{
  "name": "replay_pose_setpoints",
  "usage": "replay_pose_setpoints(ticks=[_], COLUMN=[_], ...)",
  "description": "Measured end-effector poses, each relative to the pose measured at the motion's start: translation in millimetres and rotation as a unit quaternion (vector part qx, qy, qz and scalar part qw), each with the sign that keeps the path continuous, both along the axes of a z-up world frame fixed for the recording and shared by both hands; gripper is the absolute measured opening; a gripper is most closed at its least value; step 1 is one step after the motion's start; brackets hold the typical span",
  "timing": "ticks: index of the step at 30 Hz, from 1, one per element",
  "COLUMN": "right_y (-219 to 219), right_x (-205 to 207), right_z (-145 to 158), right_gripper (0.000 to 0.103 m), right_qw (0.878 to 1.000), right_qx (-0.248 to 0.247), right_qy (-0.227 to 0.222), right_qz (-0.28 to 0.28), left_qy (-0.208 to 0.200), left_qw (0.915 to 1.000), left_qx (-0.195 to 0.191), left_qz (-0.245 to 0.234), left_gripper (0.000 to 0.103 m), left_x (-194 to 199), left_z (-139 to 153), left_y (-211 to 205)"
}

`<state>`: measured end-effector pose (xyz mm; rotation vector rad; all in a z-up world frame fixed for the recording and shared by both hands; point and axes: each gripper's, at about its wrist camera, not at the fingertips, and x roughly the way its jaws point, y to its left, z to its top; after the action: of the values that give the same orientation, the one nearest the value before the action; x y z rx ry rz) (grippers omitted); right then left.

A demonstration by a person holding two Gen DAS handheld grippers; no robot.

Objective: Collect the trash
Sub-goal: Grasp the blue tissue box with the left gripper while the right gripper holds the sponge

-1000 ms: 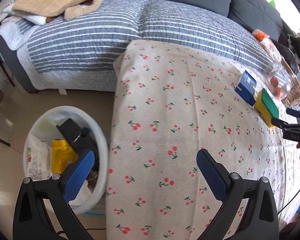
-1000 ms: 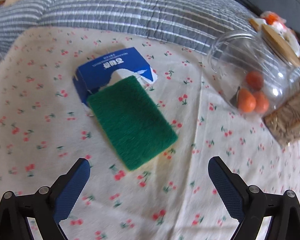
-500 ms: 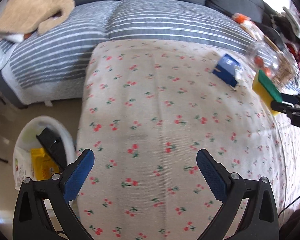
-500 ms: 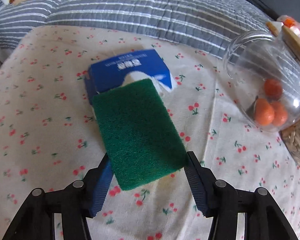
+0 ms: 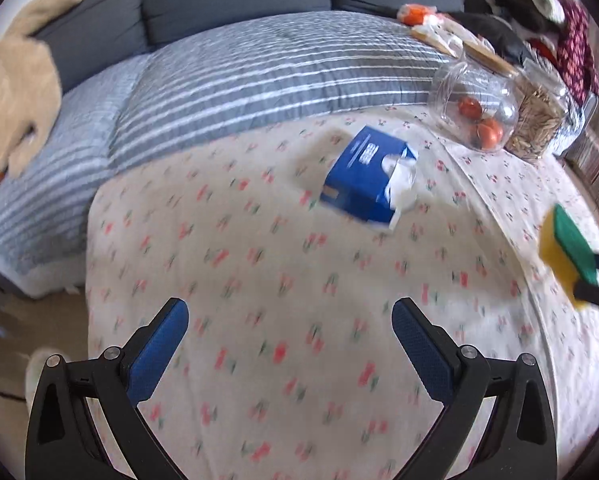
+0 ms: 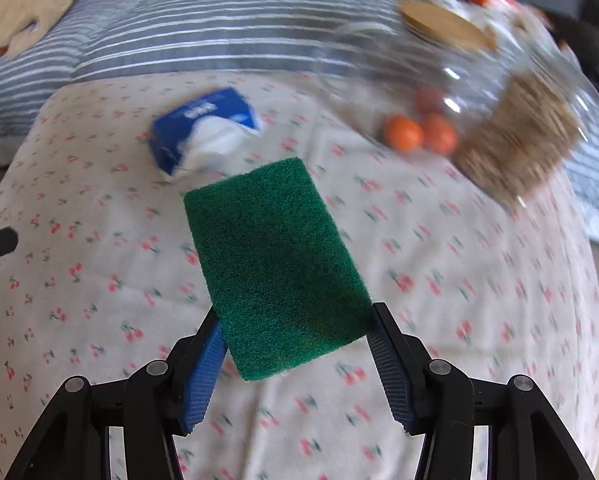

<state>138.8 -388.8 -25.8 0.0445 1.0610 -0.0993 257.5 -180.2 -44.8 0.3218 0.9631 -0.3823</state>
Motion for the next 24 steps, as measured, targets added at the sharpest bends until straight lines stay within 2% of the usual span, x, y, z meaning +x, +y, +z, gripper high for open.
replay_pose_setpoints(ticks=[3, 7, 16, 18, 20, 22, 24], right_y=[-16.8, -45.5, -97.0, -99.9, -101.5, -102.4, -103.6], right_x=[-3.4, -4.6, -5.3, -5.1, -5.4, -5.5, -6.8], right_z=[-14.1, -30.1, -31.2, -33.9, -37.7, -40.6, -41.7], right_gripper=[0.061, 0.061, 0.061, 0.061, 0.061, 0.061, 0.061], right_qw=[0.999, 0.996, 0.993, 0.993, 0.992, 0.993, 0.993], right_qx=[0.016, 0.044, 0.040, 0.041, 0.045, 0.046, 0.044], right_qy=[0.026, 0.052, 0.045, 0.049, 0.054, 0.058, 0.060], right_qz=[-0.024, -0.053, -0.100, -0.102, -0.100, -0.097, -0.096], left_qy=[-0.012, -0.017, -0.006, 0.010, 0.026, 0.026, 0.031], left_qw=[0.9997, 0.9994, 0.9998, 0.9997, 0.9987, 0.9984, 0.9980], left_qx=[0.013, 0.011, -0.008, -0.018, -0.042, -0.049, -0.054], left_qz=[-0.015, -0.029, -0.016, -0.011, -0.010, -0.006, -0.008], left_gripper=[0.102, 0.100, 0.087, 0.075, 0.070, 0.061, 0.060], left_x=[17.6, 42.7, 80.1, 87.0, 91.1, 92.2, 91.2], left_z=[-3.0, -11.7, -36.2, -41.1, -43.6, -42.7, -41.9], left_y=[-30.1, -64.8, -95.7, -94.5, -90.2, -86.6, -82.7])
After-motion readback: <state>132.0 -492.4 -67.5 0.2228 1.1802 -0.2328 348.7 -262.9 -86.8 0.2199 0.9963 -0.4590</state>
